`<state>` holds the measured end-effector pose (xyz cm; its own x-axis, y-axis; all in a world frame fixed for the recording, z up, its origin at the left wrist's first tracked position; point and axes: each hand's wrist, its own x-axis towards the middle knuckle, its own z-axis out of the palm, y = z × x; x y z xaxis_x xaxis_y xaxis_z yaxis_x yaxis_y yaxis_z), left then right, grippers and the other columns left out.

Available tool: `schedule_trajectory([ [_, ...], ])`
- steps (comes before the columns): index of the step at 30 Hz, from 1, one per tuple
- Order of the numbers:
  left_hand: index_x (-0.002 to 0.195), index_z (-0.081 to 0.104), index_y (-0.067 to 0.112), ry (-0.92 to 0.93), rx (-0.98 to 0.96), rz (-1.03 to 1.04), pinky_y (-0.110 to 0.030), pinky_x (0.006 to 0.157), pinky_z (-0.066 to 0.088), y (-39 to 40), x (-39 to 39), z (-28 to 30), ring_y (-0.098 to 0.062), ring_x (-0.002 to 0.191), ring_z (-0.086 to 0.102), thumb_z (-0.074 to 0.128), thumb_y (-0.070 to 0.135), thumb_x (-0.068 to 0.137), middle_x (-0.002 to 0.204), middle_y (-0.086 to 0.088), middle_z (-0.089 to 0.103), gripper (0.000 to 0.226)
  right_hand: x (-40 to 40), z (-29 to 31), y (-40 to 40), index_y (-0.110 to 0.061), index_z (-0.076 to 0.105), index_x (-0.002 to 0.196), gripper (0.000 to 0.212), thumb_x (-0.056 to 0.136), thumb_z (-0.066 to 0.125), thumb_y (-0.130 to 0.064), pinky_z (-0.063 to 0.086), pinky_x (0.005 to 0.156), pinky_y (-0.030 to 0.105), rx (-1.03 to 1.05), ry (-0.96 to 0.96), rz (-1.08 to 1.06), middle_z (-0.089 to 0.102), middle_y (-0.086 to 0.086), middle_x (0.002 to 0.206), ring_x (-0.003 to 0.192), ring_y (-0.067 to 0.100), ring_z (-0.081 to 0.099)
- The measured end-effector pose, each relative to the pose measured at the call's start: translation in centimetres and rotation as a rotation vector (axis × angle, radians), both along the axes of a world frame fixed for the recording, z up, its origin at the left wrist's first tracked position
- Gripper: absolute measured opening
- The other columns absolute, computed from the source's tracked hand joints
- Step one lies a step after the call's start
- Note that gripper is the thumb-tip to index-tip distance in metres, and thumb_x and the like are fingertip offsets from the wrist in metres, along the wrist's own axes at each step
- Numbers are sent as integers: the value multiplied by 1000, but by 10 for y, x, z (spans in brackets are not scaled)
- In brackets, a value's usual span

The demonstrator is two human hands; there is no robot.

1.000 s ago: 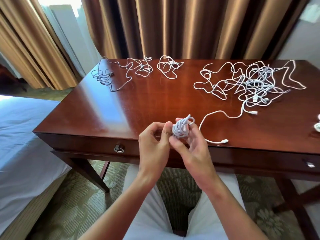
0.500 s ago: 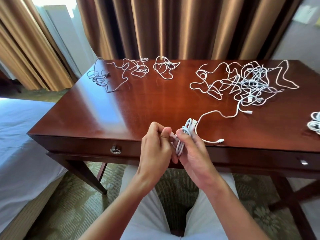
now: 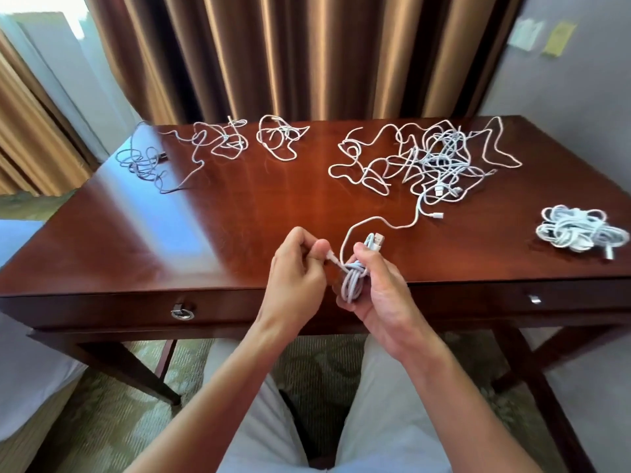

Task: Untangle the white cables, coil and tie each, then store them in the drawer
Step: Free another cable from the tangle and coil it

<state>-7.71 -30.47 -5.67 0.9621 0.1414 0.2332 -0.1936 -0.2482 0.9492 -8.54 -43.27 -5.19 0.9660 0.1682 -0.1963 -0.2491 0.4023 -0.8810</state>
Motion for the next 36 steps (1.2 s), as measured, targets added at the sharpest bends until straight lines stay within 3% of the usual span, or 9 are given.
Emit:
schedule_trajectory([
  [6, 85, 57, 2, 69, -151, -171, -36, 58, 58, -26, 18, 11, -19, 59, 63, 56, 12, 101, 67, -6, 68, 19, 1, 6, -38, -9, 59, 92, 26, 99, 55, -33, 52, 62, 24, 5, -19, -30, 68, 9, 76, 70, 17, 67],
  [9, 99, 61, -2, 129, -212, -297, -35, 65, 60, -39, 28, 17, -18, 68, 68, 56, 19, 101, 80, -11, 73, 21, 2, 13, -57, -6, 65, 93, 29, 96, 58, -34, 60, 76, 27, 15, -28, -92, 73, 10, 83, 78, 18, 72],
  [12, 110, 64, 6, 141, -255, -375, -28, 72, 58, -59, 33, 18, -19, 80, 70, 60, 26, 97, 97, -10, 73, 24, 6, 17, -78, -5, 64, 91, 32, 99, 57, -36, 59, 76, 28, 37, -24, -227, 69, 10, 81, 75, 17, 69],
  [17, 117, 64, 24, -104, 225, -545, -23, 84, 55, -104, 35, 12, -8, 101, 65, 81, 37, 79, 110, 13, 66, 44, 15, 23, -116, -3, 64, 105, 40, 99, 59, -42, 59, 71, 28, 11, 47, -418, 71, 10, 85, 77, 19, 72],
  [21, 108, 67, 22, -272, 281, -494, -32, 84, 56, -144, 45, 15, -8, 97, 65, 79, 28, 84, 105, 12, 67, 28, 18, 21, -149, -2, 58, 118, 43, 100, 56, -42, 61, 70, 28, 103, 61, -447, 73, 16, 99, 85, 24, 74],
  [26, 103, 70, 13, -332, 363, -472, -33, 80, 56, -183, 67, 10, -9, 88, 67, 72, 18, 90, 96, 4, 71, 14, 21, 14, -194, 2, 61, 122, 44, 107, 45, -36, 60, 89, 38, 94, 104, -416, 74, 22, 108, 95, 24, 73],
  [30, 98, 69, 13, -222, 292, -479, -21, 71, 54, -214, 82, 7, -5, 77, 67, 67, 18, 95, 86, 6, 72, 6, 24, 2, -230, 0, 64, 119, 25, 103, 55, -17, 60, 85, 32, -151, 63, -518, 72, 15, 108, 90, 16, 69],
  [34, 97, 68, 11, 117, 134, -553, -44, 77, 62, -241, 101, -4, -18, 72, 74, 60, 26, 99, 85, -4, 75, 17, 28, -11, -258, -5, 66, 115, 17, 99, 63, -11, 60, 84, 28, -344, 22, -609, 74, 9, 102, 87, 12, 73],
  [36, 98, 69, 12, 230, 90, -589, -46, 86, 60, -252, 108, -11, -19, 77, 75, 64, 27, 97, 89, -5, 76, 16, 31, -18, -270, -10, 71, 108, 12, 99, 62, -13, 60, 88, 33, -468, 22, -636, 76, 5, 99, 86, 12, 75],
])
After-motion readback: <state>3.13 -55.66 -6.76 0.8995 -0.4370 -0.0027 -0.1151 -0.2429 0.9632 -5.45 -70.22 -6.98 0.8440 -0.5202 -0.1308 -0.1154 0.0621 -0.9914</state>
